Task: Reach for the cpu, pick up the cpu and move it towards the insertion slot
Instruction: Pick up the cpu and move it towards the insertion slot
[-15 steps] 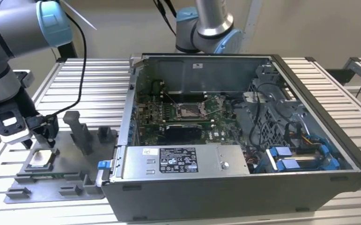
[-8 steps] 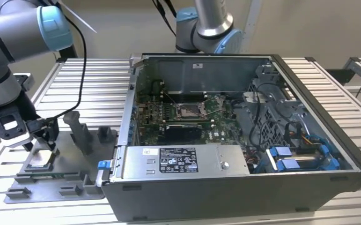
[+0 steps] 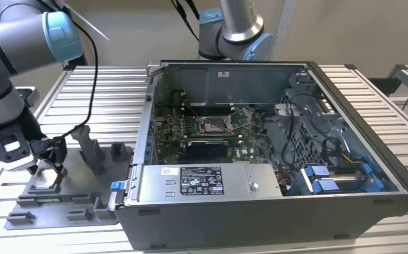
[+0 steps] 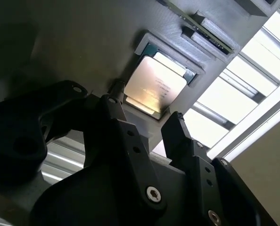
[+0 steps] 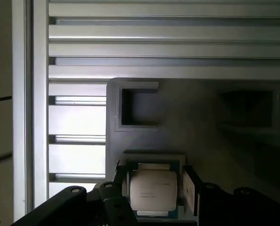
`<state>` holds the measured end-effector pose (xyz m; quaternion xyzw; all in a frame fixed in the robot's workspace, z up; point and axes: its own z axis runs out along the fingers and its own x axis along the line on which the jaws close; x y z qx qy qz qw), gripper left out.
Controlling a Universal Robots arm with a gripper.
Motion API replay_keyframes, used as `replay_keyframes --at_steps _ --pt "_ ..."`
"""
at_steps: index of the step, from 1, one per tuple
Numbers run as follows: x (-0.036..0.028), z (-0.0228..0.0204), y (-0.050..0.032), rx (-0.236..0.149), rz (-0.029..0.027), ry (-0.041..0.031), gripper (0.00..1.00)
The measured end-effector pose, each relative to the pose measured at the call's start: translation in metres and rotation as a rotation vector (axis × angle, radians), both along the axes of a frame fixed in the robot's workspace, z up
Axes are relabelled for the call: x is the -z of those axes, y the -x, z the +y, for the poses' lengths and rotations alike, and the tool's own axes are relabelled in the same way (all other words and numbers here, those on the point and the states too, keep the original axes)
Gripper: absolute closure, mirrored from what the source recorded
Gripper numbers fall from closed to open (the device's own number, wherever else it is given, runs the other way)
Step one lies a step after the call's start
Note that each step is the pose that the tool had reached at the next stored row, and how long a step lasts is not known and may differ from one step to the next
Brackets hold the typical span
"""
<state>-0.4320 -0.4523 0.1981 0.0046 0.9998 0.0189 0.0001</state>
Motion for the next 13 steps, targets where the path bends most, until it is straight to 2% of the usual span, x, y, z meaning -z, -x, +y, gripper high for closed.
replay_keyframes --at_steps 9,13 --pt "0.0067 -0.0056 0.0 0.036 0.0 0.0 0.0" --pt "0.0093 -0.0067 0.0 0.04 0.0 0.0 0.0"
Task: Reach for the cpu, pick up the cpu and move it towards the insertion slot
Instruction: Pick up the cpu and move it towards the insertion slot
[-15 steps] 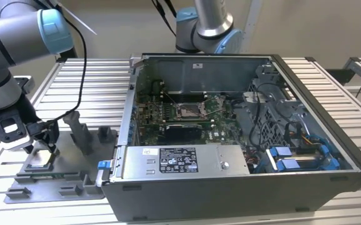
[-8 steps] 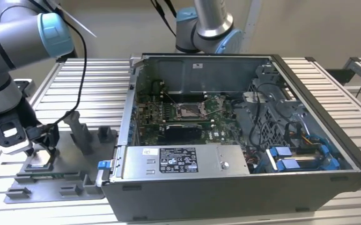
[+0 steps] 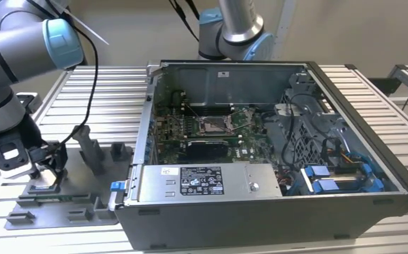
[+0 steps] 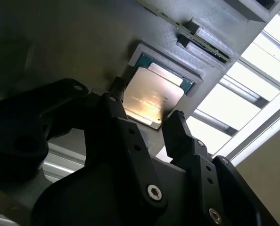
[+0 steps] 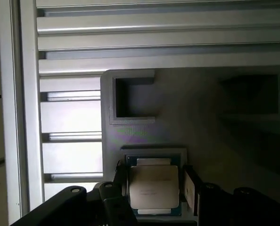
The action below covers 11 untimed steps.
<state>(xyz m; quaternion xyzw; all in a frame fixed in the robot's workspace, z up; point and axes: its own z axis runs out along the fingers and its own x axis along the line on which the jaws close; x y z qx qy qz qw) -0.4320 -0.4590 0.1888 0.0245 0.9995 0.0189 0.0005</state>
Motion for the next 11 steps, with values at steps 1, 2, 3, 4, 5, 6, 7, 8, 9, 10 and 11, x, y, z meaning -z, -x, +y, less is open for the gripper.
replay_keyframes --at_steps 1,2,3,4,5,6,7,8,9,10,11 --pt "0.0004 -0.0004 0.0 0.0 0.0001 0.0001 0.0" --pt "0.0008 -0.0008 0.0 0.0 0.0002 0.0001 0.0" --pt "0.0012 -0.0013 0.0 0.0 0.0003 0.0002 0.0" --pt "0.0015 -0.0021 0.0 0.0 0.0002 0.0001 0.0" --pt "0.0019 -0.0029 0.0 0.0 0.0001 0.0 0.0" --pt "0.0021 -0.0037 0.0 0.0 -0.0002 -0.0001 0.0" --pt "0.0023 -0.0044 0.0 0.0 -0.0002 -0.0001 0.0" --pt "0.0023 -0.005 0.0 0.0 0.0 0.0 0.0" --pt "0.0023 -0.0056 0.0001 0.0 0.0001 0.0 0.0" --pt "0.0024 -0.0061 0.0001 0.0 0.0001 0.0 0.0" --pt "0.0025 -0.0064 0.0001 0.0 0.0001 0.0 0.0"
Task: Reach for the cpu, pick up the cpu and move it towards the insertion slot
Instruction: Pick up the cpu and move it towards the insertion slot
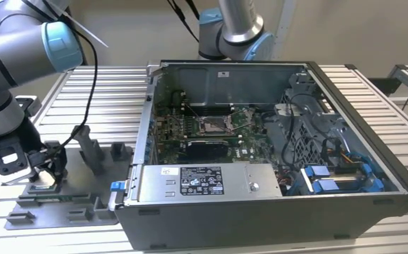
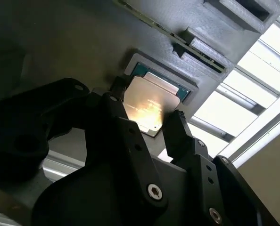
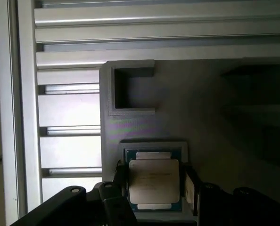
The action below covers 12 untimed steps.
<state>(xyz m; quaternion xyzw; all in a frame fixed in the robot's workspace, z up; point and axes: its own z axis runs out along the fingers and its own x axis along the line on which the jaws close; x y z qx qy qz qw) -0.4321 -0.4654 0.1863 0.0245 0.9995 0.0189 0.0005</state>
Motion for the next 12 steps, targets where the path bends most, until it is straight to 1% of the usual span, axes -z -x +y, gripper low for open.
replay_keyframes --at_steps 12 --pt "0.0004 -0.0003 0.0 0.0 -0.0001 0.0 0.0"
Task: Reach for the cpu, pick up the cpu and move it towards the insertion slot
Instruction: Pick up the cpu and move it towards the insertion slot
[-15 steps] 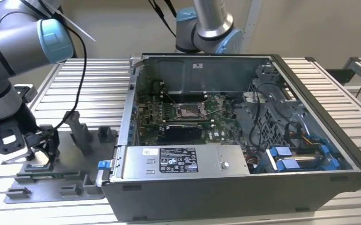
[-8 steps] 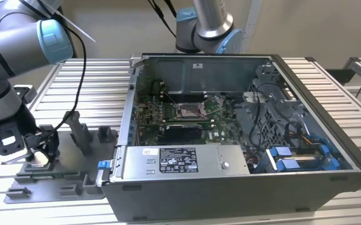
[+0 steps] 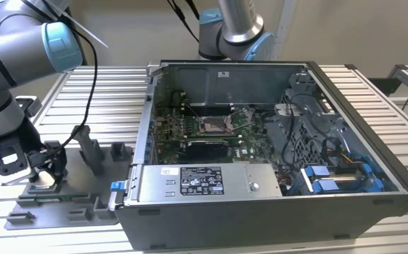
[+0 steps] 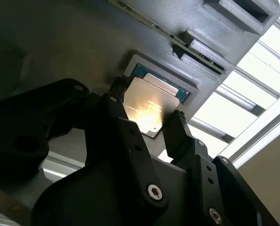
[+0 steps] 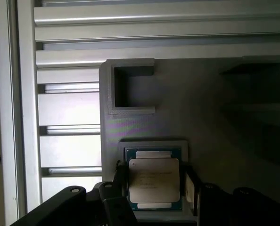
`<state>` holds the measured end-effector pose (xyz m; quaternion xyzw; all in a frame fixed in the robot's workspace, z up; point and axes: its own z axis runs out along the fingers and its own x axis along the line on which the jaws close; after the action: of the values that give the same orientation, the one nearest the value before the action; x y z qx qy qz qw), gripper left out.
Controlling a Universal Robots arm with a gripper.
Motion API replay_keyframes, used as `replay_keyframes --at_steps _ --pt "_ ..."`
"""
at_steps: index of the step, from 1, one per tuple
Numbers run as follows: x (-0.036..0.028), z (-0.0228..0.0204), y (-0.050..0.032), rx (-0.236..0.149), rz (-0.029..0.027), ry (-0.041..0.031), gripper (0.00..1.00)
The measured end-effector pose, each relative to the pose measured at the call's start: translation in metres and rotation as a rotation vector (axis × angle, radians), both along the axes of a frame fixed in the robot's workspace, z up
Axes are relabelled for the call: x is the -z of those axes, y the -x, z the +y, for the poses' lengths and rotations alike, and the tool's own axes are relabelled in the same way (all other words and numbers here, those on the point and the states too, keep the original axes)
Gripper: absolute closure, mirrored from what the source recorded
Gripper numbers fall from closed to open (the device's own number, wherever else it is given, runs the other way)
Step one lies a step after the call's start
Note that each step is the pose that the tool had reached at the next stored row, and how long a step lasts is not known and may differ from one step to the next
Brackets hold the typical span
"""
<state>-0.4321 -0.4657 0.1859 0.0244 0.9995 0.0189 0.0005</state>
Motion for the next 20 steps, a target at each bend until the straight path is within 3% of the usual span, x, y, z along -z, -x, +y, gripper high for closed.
replay_keyframes --at_steps 3,4,16,20 --pt "0.0 0.0 0.0 0.0 0.0 0.0 0.0" --pt "0.0 0.0 0.0 0.0 0.0001 0.0001 1.0" --pt "-0.0004 0.0 -0.0001 0.0 -0.0006 -0.0003 1.0" --pt "-0.0061 0.0 0.0 0.0 -0.0001 -0.0001 1.0"
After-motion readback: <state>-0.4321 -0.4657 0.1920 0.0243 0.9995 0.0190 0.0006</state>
